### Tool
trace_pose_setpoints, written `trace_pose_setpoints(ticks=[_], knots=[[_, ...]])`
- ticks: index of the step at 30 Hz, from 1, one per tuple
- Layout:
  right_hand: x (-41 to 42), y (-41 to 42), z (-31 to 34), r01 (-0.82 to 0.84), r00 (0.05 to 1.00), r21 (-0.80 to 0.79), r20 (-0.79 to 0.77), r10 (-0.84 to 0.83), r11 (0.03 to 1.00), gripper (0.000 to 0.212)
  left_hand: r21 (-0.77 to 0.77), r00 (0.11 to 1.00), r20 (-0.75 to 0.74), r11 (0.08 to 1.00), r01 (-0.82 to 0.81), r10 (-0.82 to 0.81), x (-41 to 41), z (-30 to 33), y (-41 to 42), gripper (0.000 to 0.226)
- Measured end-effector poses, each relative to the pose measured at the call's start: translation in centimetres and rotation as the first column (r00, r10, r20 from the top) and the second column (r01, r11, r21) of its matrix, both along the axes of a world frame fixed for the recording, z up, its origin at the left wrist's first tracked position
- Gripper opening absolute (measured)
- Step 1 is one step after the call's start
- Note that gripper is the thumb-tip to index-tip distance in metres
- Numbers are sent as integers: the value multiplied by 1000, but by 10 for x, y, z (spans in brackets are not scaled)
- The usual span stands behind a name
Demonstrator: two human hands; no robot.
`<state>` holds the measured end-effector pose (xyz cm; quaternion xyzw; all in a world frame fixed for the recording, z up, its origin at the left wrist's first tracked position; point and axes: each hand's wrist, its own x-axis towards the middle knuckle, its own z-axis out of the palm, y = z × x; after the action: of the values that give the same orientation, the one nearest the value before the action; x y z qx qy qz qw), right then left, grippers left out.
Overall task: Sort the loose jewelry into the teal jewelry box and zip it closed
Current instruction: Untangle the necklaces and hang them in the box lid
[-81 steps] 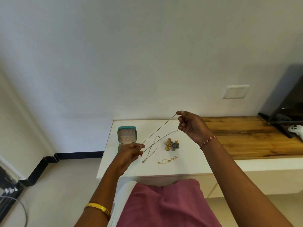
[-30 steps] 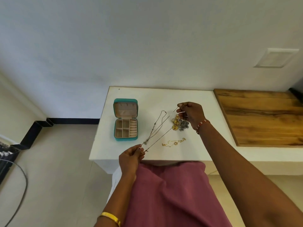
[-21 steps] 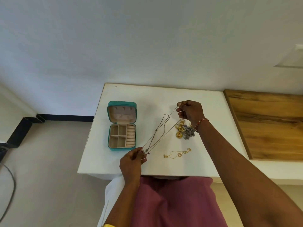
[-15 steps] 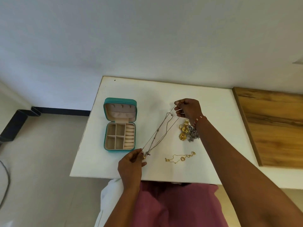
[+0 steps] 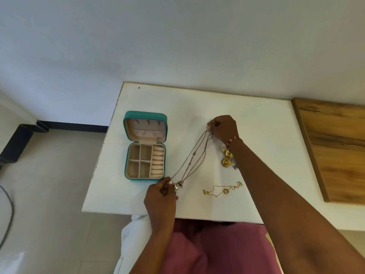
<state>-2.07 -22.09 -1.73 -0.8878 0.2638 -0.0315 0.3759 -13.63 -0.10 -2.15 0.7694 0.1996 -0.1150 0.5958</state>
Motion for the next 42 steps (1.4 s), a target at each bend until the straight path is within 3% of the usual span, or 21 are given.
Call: trace_pose_setpoints(ticks=[4, 7, 12, 17, 25, 30, 35, 42], knots=[[-5, -1, 2, 33, 999, -10, 2, -33, 999, 14, 22, 1000, 19, 1000, -8, 8, -6, 4, 0, 27], [-16, 1, 10, 52, 995, -41, 90, -48, 998, 17, 66, 999, 30, 997, 33, -35, -10, 6, 1, 34], [-63, 22, 34, 153, 951, 145, 247, -186, 978, 16, 94, 976, 85, 977, 193, -201, -21, 17, 4, 22], [-136, 46, 34, 256, 924, 253, 219, -313, 933, 12, 175, 905, 134, 909, 379, -403, -37, 22, 3, 22], [-206, 67, 2, 333, 938, 72, 80, -338, 940, 13, 218, 833, 147, 839, 498, -533, -42, 14, 2, 23], [-201, 69, -3, 148, 988, -63, -23, -150, 987, 21, 181, 842, 136, 849, 497, -522, -41, 12, 1, 22], [-196, 72, -8, 93, 990, -201, -82, -111, 975, 22, 173, 846, 115, 849, 499, -521, -40, 11, 1, 22], [-195, 72, -6, 97, 992, -208, -65, -112, 973, 19, 144, 857, 90, 858, 493, -508, -41, 16, 0, 21]])
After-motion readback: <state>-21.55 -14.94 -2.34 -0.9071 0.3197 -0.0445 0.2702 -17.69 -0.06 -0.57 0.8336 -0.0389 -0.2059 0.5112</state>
